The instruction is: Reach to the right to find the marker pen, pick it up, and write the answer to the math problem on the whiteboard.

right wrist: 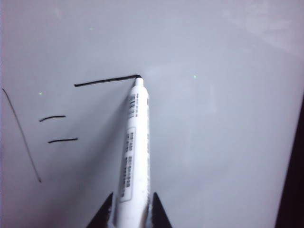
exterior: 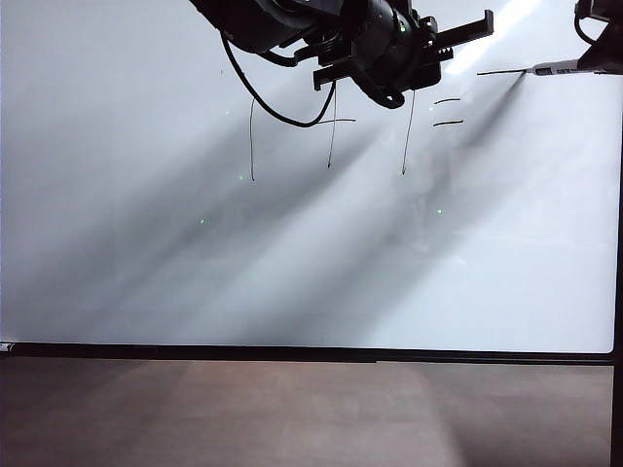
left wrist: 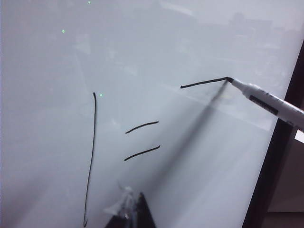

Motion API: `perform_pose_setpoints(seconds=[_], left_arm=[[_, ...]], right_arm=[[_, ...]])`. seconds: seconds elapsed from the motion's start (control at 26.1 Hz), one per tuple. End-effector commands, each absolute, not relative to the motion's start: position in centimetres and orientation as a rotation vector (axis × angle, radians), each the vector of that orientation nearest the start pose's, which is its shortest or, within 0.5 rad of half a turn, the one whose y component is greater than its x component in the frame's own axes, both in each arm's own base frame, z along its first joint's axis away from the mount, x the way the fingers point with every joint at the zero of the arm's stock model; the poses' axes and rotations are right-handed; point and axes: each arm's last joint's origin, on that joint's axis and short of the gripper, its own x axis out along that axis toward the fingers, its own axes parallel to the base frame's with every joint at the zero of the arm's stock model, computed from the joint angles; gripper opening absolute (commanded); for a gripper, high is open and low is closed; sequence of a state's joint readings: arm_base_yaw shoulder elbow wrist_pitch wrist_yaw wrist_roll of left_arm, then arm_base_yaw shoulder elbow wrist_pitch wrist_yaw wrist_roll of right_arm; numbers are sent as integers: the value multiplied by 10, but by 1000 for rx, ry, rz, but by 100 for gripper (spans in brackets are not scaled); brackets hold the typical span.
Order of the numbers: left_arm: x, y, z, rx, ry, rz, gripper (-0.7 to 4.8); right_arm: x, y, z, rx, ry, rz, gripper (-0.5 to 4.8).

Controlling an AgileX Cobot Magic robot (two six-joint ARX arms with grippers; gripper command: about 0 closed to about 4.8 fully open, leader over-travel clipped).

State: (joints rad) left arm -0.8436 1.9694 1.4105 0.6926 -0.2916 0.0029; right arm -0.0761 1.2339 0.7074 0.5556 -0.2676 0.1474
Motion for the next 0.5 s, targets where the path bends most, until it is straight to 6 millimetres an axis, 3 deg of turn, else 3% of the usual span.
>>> perform_pose_setpoints(seconds=[0.04,0.5], left_arm=[[308,-336,285,-80,-131,-554,-5],[308,-336,285,-80,-131,-554,-4]], right_arm=[[269,-15,278,147,6,151,-7],[264,-14,256,153,65,148,-7]])
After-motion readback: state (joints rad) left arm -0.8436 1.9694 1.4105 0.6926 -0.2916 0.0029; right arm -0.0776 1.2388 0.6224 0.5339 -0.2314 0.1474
